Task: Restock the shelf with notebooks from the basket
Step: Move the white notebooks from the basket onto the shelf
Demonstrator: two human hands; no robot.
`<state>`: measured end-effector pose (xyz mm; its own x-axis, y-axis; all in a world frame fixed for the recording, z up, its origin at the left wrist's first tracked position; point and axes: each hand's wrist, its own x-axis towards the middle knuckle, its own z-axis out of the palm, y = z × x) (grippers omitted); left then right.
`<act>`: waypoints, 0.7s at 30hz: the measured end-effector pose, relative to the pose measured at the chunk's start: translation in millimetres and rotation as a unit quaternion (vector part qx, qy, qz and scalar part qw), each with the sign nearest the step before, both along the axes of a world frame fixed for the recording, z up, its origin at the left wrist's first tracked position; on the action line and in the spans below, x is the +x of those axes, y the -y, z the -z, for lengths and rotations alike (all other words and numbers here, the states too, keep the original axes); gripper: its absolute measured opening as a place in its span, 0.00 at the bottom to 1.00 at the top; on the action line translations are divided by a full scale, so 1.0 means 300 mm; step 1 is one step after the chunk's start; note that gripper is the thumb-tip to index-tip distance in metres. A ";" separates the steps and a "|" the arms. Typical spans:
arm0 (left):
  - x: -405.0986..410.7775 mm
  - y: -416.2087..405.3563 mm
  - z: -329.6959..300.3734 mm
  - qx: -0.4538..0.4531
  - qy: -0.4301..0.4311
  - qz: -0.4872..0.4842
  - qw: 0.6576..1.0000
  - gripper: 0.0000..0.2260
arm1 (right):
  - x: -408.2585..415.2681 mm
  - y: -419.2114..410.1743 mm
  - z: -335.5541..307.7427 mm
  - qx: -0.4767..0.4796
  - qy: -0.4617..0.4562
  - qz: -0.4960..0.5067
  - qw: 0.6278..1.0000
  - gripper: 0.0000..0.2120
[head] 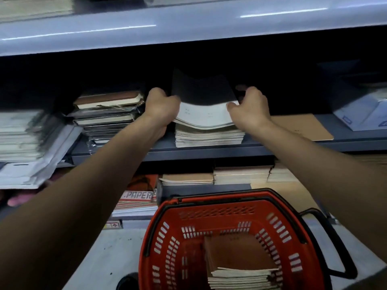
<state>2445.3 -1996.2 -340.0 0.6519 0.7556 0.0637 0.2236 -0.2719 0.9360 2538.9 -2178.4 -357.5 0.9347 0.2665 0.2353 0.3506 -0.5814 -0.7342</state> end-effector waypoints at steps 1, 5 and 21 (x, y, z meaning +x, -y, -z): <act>0.014 -0.004 0.007 0.007 -0.005 -0.001 1.000 0.06 | 0.011 -0.008 0.009 -0.019 0.007 0.001 1.000 0.12; 0.041 -0.023 0.046 0.034 -0.031 -0.003 0.999 0.03 | 0.044 -0.017 0.052 -0.074 0.024 0.001 0.997 0.15; -0.037 -0.031 0.087 -0.002 -0.037 0.004 0.999 0.19 | 0.022 0.030 0.103 -0.133 0.124 -0.073 0.981 0.18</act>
